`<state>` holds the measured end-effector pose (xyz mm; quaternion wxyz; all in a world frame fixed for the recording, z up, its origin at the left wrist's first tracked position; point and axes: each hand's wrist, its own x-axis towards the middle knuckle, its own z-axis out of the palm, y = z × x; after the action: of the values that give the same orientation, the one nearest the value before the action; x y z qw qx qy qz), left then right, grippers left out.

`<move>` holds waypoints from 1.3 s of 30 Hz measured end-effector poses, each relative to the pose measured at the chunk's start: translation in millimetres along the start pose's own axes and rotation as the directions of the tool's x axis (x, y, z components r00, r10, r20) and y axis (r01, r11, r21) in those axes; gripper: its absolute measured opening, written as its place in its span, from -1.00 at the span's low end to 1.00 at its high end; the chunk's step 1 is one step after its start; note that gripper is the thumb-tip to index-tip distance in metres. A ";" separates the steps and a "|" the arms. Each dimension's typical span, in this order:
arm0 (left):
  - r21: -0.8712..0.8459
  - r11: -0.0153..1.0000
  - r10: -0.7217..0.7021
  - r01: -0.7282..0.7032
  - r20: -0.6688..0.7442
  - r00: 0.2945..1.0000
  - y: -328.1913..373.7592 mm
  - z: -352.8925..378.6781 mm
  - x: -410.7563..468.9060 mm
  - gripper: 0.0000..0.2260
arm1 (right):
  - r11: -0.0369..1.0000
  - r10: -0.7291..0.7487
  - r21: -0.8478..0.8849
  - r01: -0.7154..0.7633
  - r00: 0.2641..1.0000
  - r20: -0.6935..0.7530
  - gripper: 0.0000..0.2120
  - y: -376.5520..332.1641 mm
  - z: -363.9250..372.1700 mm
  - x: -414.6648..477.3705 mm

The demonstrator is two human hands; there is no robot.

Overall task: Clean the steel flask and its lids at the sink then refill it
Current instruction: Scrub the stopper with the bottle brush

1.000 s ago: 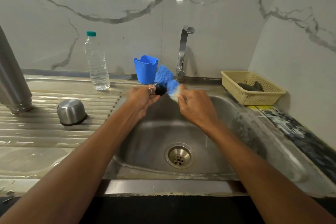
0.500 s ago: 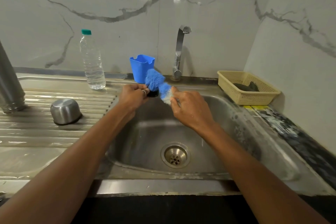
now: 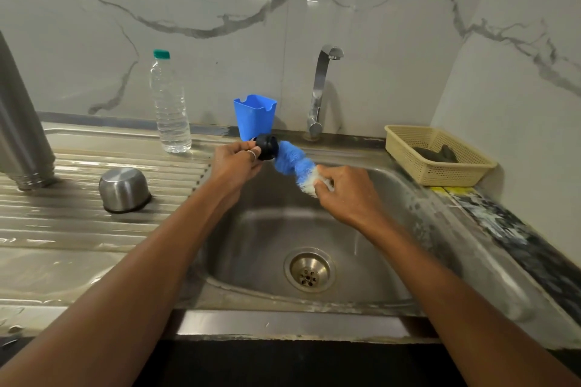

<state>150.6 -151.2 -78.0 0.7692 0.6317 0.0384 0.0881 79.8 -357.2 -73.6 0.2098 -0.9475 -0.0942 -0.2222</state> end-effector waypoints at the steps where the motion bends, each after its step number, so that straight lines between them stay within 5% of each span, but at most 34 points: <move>1: -0.006 1.000 -0.019 0.019 0.014 1.000 -0.7 0.1 0.2 -0.87 | 1.000 0.017 0.017 -0.017 1.000 -0.010 -0.82 -0.9 -0.6 0.4; 5: -0.127 0.982 -0.119 0.137 0.140 0.983 0.1 6.6 -4.8 -0.91 | 0.994 0.082 0.091 -0.068 0.983 -0.164 -0.76 -6.0 -5.8 3.8; 14: -0.291 0.928 -0.192 0.232 0.160 0.968 8.9 10.2 -9.2 -0.73 | 0.981 -0.123 0.112 0.161 0.950 -0.288 -0.68 -13.0 2.6 3.2; 26: -0.274 0.937 -0.171 0.216 0.180 0.969 8.5 9.3 -8.1 -0.67 | 0.963 -0.257 0.017 0.270 0.931 -0.258 -0.60 -19.8 4.2 2.2; 39: -0.250 0.944 -0.173 0.215 0.178 0.969 8.2 11.0 -9.6 -0.71 | 0.985 -0.165 0.001 0.171 0.954 -0.249 -0.69 -8.8 0.1 8.6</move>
<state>142.3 -162.0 -68.2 0.8531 0.5200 0.0291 -0.0327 85.1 -348.6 -66.6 0.2111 -0.8984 -0.1499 -0.3547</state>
